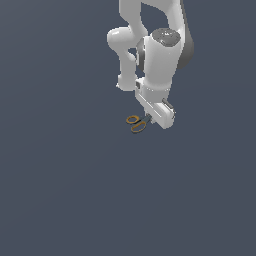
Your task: Pick up the object and move it to a goal position.
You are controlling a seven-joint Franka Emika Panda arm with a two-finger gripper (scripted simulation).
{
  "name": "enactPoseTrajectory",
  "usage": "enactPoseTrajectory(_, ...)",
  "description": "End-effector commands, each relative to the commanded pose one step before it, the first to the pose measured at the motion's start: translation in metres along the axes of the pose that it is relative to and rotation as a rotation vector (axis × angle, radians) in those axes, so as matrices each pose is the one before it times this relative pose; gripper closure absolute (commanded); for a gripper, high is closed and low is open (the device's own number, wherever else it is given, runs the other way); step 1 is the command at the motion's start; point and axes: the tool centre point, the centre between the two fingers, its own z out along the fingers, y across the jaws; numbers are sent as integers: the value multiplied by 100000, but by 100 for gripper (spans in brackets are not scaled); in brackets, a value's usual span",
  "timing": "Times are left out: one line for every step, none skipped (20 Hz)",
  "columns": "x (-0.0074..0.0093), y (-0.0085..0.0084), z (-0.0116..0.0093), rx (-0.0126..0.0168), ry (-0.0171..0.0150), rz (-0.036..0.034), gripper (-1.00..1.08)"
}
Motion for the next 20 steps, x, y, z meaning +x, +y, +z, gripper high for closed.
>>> enactPoseTrajectory(-1127, 986, -1892, 64, 102, -5, 108)
enactPoseTrajectory(-461, 382, -757, -12, 68, -1, 108)
enactPoseTrajectory(-444, 382, -755, 0, 0, 0, 108)
enactPoseTrajectory(-440, 363, -735, -8, 48, 0, 108)
enactPoseTrajectory(-422, 345, -706, -8, 48, 1, 108)
enactPoseTrajectory(-391, 331, -672, 0, 0, 0, 108)
enactPoseTrajectory(-387, 312, -643, -12, 68, 4, 108)
enactPoseTrajectory(-352, 297, -608, 0, 0, 0, 108)
enactPoseTrajectory(-349, 275, -583, -9, 48, 3, 108)
enactPoseTrajectory(-323, 256, -554, 0, 0, 0, 108)
enactPoseTrajectory(-307, 235, -525, 0, 0, 0, 108)
enactPoseTrajectory(-291, 216, -494, 0, 0, 0, 108)
enactPoseTrajectory(-270, 198, -458, 0, 0, 0, 108)
enactPoseTrajectory(-247, 180, -418, 0, 0, 0, 108)
enactPoseTrajectory(-222, 162, -376, 0, 0, 0, 108)
enactPoseTrajectory(-197, 143, -333, 0, 0, 0, 108)
enactPoseTrajectory(-171, 123, -289, 0, 0, 0, 108)
enactPoseTrajectory(-145, 102, -244, 0, 0, 0, 108)
enactPoseTrajectory(-117, 74, -190, -10, -41, -24, 108)
enactPoseTrajectory(-93, 58, -153, 0, 0, 0, 108)
